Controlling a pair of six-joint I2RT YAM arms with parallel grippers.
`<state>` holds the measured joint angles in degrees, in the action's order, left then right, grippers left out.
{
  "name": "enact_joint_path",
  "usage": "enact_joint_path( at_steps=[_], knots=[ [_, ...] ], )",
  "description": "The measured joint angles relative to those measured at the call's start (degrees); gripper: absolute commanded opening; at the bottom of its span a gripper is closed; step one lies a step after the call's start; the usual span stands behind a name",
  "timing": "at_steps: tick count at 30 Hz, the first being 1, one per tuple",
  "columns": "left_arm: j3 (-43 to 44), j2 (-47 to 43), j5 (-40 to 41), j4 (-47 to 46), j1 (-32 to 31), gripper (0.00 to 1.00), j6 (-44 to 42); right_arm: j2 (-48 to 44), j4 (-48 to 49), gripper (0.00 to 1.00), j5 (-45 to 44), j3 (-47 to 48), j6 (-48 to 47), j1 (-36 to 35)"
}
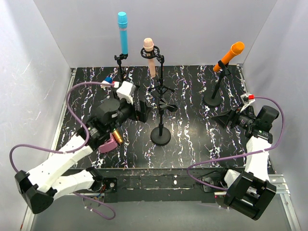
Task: Attach the microphones to the stand
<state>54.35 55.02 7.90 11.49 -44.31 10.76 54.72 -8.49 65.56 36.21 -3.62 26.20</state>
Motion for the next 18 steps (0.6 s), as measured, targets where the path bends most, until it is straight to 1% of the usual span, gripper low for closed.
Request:
enact_joint_path(
  at_steps=[2,6,9,11,13,15,18],
  knots=[
    [2.91,3.02,2.16,3.67,1.27,0.98,2.58,0.0,0.0,0.79,-0.17,0.0,-0.07,0.0],
    [6.69,9.97,4.33,11.65,6.78,0.98,9.51,0.0,-0.02,0.79,-0.59,0.0,-0.13,0.02],
    [11.47,16.59,10.64,20.92,9.68,0.98,17.46,0.0,-0.04,0.79,-0.76,0.0,-0.22,0.04],
    [16.04,21.49,14.64,26.77,10.1,0.98,21.73,0.0,-0.04,0.79,-0.79,0.0,-0.28,0.04],
    [21.07,27.23,18.6,32.06,10.23,0.96,25.86,0.0,-0.07,0.79,-0.79,0.0,-0.28,0.04],
    [23.47,32.28,21.51,34.99,10.64,0.94,28.81,0.0,-0.15,0.79,-0.79,0.0,-0.28,0.04],
    [22.53,36.09,22.53,36.57,12.37,0.91,30.88,0.0,-0.26,0.79,-0.81,0.0,-0.28,0.04]
  ],
)
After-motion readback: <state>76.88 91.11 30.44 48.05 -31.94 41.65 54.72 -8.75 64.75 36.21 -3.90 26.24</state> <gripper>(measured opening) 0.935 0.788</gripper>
